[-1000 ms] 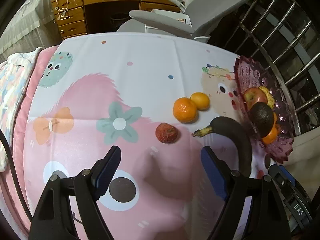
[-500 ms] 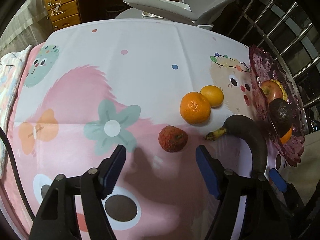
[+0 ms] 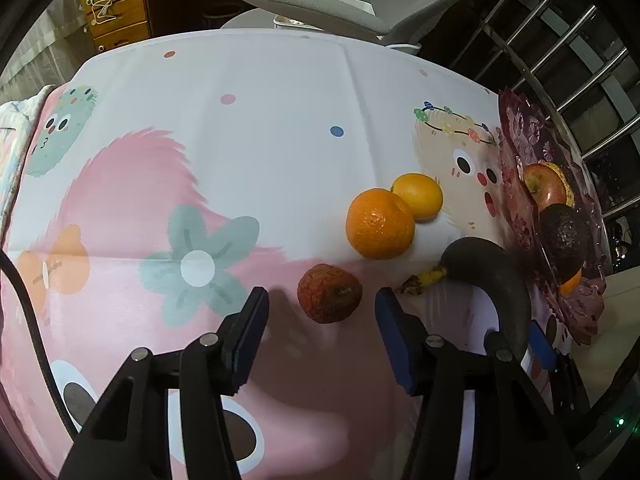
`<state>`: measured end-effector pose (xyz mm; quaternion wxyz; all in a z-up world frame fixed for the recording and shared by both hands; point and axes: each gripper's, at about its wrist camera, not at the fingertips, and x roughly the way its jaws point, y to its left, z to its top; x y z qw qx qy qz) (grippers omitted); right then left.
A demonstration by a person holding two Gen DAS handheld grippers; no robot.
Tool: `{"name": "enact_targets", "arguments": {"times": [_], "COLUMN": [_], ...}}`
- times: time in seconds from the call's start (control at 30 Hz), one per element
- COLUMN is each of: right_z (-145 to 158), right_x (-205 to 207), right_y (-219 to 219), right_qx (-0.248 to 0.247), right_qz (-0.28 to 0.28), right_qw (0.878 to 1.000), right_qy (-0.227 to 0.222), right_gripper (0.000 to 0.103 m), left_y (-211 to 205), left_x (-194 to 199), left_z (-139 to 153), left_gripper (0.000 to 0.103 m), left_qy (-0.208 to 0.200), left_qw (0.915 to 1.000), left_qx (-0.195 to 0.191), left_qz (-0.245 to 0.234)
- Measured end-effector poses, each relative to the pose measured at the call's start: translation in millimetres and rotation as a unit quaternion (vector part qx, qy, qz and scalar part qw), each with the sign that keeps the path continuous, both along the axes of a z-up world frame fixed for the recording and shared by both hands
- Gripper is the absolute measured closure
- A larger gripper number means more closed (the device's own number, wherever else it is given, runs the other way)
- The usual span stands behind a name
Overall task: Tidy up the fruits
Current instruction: 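Grasp the wrinkled red fruit with the left gripper while the right gripper grasps the banana, then carry the red fruit and the banana over the pink bowl with both grippers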
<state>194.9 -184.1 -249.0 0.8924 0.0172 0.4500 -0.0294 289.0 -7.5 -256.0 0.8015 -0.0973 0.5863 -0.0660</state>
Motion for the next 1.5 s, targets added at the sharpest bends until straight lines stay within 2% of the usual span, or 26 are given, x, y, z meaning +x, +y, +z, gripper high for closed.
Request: {"name": "enact_targets", "arguments": {"times": [0.3, 0.47, 0.57, 0.6, 1.0, 1.23, 1.5], "right_z": [-3, -2, -1, -1, 3, 6, 22], "right_x": [3, 4, 5, 5, -5, -25, -55], "right_y": [5, 4, 4, 5, 10, 19, 31], "right_qx": [-0.011, -0.016, -0.018, -0.019, -0.022, -0.036, -0.055], "right_qz": [0.017, 0.014, 0.022, 0.025, 0.02, 0.009, -0.019], "right_qw": [1.0, 1.0, 0.999, 0.999, 0.999, 0.999, 0.998], "right_qy": [-0.013, -0.016, -0.018, -0.018, -0.015, -0.016, -0.024], "right_gripper": [0.041, 0.056, 0.069, 0.07, 0.072, 0.073, 0.073], "left_y": [-4, -7, -7, -7, 2, 15, 33], "left_x": [3, 3, 3, 3, -9, -22, -40], "left_z": [-5, -6, -5, -5, 4, 12, 33], "left_gripper": [0.064, 0.069, 0.071, 0.071, 0.072, 0.072, 0.072], "left_qy": [-0.001, -0.004, -0.006, -0.007, -0.02, -0.028, -0.054], "left_qw": [1.0, 1.0, 1.0, 1.0, 0.9997, 0.9993, 0.9973], "left_qx": [0.002, 0.001, -0.001, -0.001, -0.012, -0.013, -0.02], "left_qz": [0.004, 0.003, 0.003, 0.003, -0.004, -0.02, -0.046]}}
